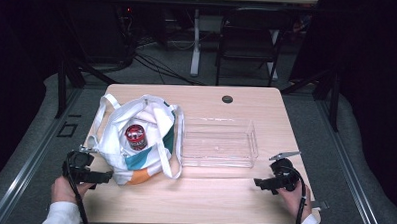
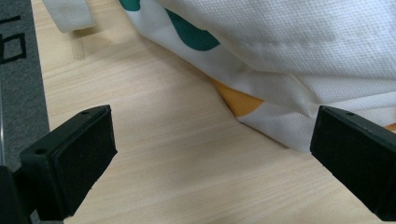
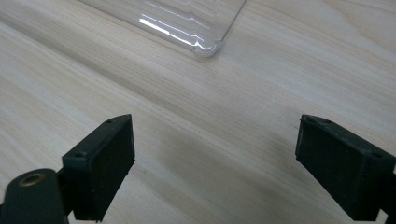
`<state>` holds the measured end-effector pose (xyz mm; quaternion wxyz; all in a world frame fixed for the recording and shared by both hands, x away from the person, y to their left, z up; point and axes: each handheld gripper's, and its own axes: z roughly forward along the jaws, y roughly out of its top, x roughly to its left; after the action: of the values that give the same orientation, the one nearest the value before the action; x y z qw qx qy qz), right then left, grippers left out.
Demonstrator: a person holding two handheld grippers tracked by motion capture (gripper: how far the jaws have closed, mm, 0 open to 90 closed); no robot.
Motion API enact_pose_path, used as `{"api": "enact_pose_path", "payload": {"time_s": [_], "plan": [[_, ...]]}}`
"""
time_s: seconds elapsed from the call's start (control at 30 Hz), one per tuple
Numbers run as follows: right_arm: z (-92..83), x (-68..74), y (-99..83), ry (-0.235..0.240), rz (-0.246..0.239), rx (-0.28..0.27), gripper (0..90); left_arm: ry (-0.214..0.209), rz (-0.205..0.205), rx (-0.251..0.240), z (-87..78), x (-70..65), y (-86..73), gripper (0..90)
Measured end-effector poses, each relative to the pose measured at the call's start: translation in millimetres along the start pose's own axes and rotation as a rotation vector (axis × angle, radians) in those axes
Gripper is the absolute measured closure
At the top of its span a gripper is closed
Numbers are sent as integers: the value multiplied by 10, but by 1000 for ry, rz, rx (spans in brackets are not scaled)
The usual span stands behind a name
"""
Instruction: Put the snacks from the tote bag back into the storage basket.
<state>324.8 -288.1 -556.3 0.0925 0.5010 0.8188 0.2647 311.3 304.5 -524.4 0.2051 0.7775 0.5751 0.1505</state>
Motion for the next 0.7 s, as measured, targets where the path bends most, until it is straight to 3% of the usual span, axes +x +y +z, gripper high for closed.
{"api": "enact_pose_path", "payload": {"time_s": [0.43, 0.7], "plan": [[17, 30, -6, 21, 0, -2, 114, -14, -15, -1, -3, 8, -18, 2], [31, 29, 19, 5, -19, 11, 114, -22, -28, -11, -38, 4, -7, 3]]}}
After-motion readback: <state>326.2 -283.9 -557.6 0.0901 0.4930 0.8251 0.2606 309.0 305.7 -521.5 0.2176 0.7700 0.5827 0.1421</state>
